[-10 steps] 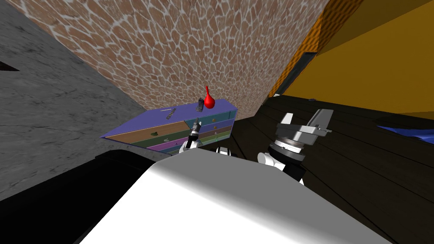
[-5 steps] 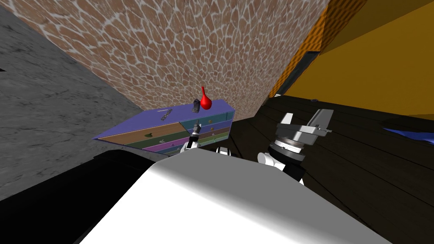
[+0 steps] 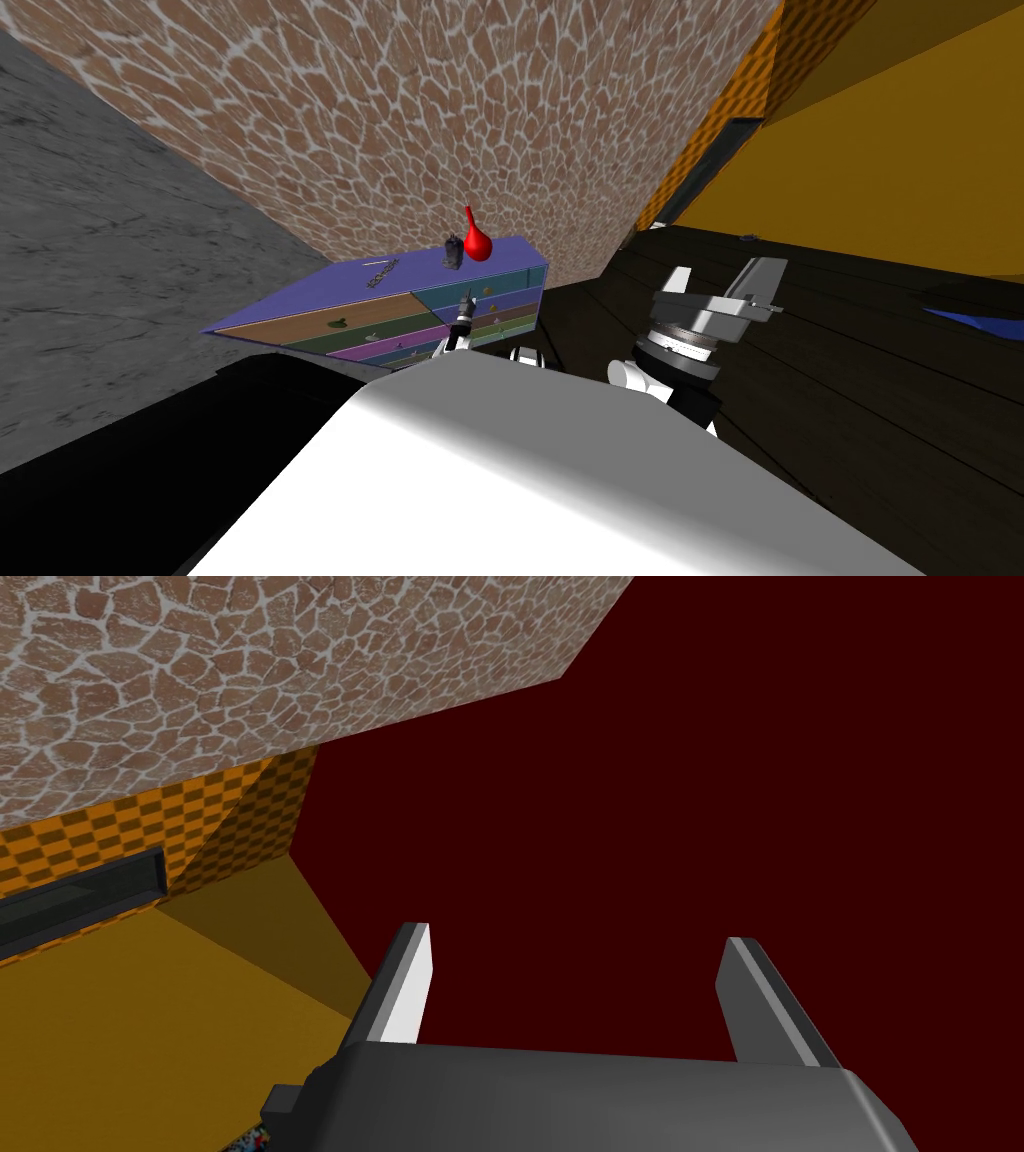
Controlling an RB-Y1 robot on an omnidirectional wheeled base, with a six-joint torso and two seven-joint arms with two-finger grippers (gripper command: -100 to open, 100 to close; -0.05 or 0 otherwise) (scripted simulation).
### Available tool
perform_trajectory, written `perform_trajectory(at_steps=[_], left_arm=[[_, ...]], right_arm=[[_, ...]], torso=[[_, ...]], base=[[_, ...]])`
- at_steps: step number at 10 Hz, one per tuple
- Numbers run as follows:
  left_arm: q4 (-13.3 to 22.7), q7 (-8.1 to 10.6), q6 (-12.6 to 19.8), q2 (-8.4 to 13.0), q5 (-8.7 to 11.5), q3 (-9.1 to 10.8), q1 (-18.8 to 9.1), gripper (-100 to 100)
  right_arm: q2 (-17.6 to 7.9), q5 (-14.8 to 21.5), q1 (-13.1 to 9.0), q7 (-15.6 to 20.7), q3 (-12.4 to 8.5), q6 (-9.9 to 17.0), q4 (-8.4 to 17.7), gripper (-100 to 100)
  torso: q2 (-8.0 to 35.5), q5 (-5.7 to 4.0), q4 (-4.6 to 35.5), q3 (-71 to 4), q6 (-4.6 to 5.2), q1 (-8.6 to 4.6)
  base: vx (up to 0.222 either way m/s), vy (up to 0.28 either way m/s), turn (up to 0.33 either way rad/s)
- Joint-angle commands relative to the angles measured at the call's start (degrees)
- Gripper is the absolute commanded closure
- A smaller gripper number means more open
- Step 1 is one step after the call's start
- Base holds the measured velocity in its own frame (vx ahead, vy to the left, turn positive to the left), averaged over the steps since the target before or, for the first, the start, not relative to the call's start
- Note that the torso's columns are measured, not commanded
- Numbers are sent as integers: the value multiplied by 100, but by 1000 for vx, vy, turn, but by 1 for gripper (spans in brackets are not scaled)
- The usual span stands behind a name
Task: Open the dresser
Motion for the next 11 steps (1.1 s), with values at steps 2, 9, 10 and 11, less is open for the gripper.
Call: perform_trajectory(at_steps=[2,9,10,11], left_arm=[[321,-39,-28,-474,38,42,-37,-100],[1024,76,-192,-569,120,-43,-668,-100],[1202,76,-192,-569,120,-43,-858,-100],[1381,76,-192,-569,120,-43,-880,-100]], right_arm=[[0,0,0,0,0,0,0,0],[0,0,-2,0,0,0,0,0],[0,0,-1,0,0,0,0,0],[0,0,-2,0,0,0,0,0]], torso=[[3,-3,1,1,0,-7],[7,-3,2,4,2,-10],[8,-4,2,5,-2,-13],[4,-2,1,3,2,-7]], base=[[71,-80,17],[-4,-39,63],[-44,-47,74],[-18,-17,-35]])
